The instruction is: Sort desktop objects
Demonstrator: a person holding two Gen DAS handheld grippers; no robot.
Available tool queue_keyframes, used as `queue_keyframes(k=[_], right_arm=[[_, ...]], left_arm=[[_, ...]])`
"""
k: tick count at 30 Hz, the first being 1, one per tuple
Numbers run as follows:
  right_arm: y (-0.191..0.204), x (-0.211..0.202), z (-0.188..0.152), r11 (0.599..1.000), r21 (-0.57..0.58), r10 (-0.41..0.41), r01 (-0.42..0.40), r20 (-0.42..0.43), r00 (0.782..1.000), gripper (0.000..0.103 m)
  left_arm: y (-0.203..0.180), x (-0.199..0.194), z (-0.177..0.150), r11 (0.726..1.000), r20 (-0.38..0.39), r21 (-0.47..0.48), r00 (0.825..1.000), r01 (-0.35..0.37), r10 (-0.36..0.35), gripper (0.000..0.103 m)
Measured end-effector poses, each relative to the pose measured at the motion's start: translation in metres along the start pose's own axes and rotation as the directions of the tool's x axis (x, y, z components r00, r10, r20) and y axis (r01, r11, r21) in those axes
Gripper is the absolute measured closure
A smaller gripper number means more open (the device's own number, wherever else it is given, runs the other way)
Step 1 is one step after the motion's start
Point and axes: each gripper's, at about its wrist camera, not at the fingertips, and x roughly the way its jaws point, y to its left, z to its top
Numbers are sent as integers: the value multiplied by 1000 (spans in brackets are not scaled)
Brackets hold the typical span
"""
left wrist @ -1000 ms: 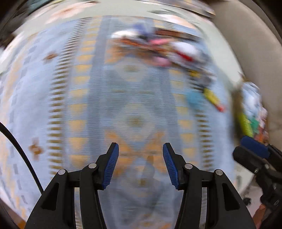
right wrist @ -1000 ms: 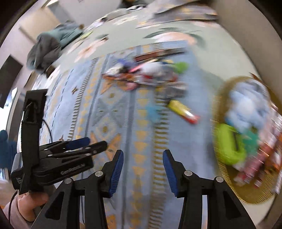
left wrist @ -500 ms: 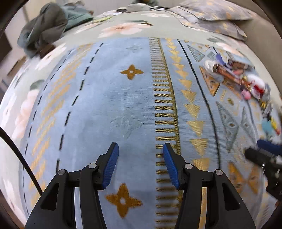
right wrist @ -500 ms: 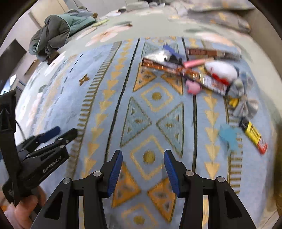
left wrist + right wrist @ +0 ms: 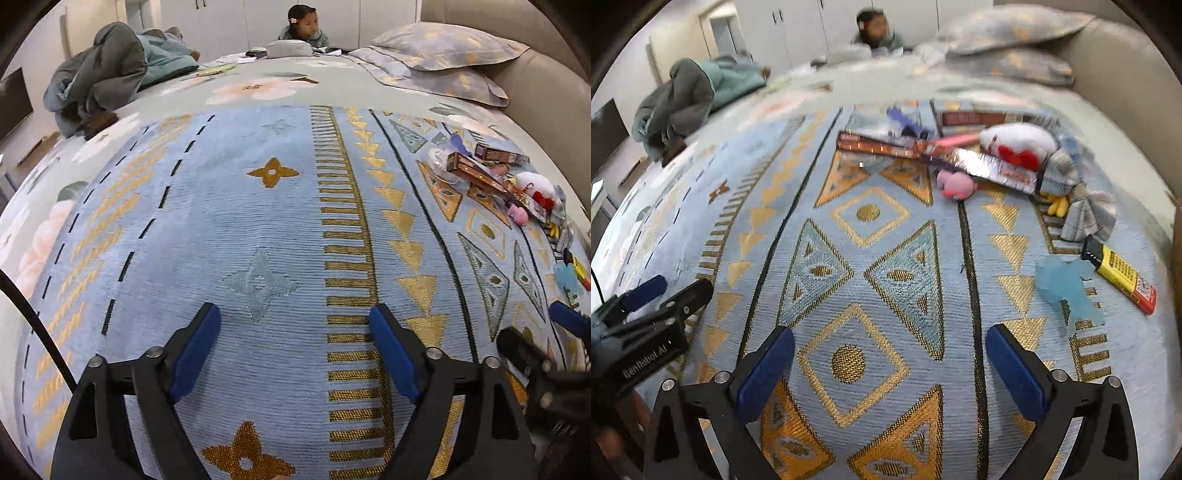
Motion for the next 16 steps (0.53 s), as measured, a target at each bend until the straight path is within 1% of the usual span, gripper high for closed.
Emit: queue_keyframes(k=[2,3,5,9,11,16], right_arm=[[-2,1,3,1000,1,1,-1,-14,1000,0],[-6,0,3,1000,11,14,-14,-7,1000,0],[-6,1,5,1000,11,14,-14,-8,1000,0],[-1,0,4,1000,8,11,-11,-8,1000,0],[6,2,0,1000,4,8,-8,-7,1000,0],[8,3,0,1000,5,11,-10,-5,1000,0]], left_arm=[[4,3,1,1000,-9,-19,1000,-4,4,6],[6,5,0,999,-21,-31,1000,11,-11,0],[9,5,0,999,-21,-43,999,27,-28,0],[5,6,-1,1000,-26,-28,1000,6,-6,0],[6,6,-1,999,-25,-32,1000,12,-12,0],[0,6,-3,1000,-13,-30,1000,5,-6,0]])
